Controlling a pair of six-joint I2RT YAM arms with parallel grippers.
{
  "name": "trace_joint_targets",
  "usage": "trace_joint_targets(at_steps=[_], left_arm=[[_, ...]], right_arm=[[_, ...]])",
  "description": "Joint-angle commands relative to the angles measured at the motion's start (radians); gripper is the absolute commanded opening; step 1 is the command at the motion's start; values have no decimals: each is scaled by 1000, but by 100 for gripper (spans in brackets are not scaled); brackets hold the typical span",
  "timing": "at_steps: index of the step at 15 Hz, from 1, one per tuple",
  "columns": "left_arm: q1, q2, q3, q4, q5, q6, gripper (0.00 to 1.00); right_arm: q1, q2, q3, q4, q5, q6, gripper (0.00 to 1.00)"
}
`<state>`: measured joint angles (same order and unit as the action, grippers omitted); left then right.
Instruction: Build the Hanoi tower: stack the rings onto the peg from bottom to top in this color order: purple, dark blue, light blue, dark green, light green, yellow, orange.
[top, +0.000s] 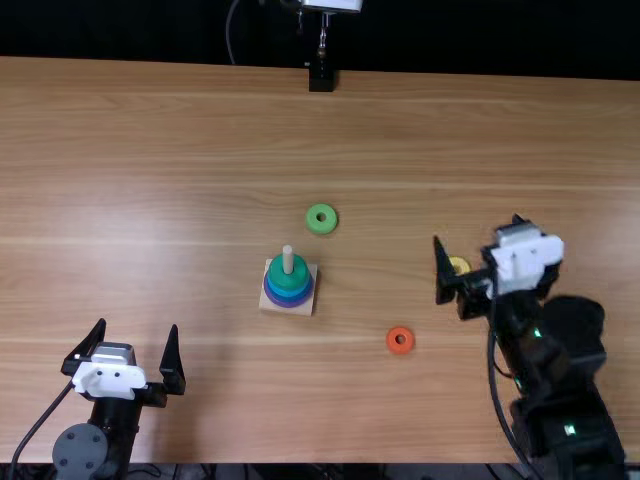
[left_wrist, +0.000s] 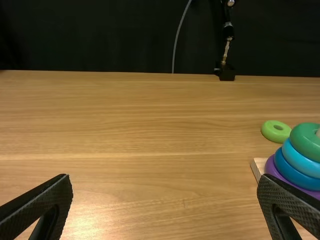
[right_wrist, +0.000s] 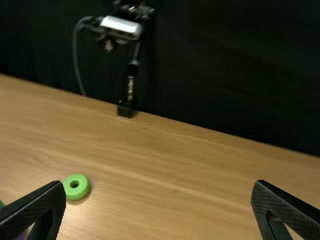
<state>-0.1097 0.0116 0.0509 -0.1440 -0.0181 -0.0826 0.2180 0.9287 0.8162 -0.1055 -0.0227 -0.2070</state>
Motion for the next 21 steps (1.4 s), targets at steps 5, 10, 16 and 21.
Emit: trace_joint_targets(at_steps=[5,10,16,21], left_arm=[[10,-12,-45,-12,9,3,100],[10,-12,-45,-14,9,3,100],[10,-12,-45,-12,9,3,100],[10,-12,-45,-14,9,3,100]], right_arm=[[78,426,324,-179,-12,-75,100],[116,791,678,-503,-80,189,100],[169,1067,900,-632,-80,201,100],[198,1199,1015,-636,-80,203,100]])
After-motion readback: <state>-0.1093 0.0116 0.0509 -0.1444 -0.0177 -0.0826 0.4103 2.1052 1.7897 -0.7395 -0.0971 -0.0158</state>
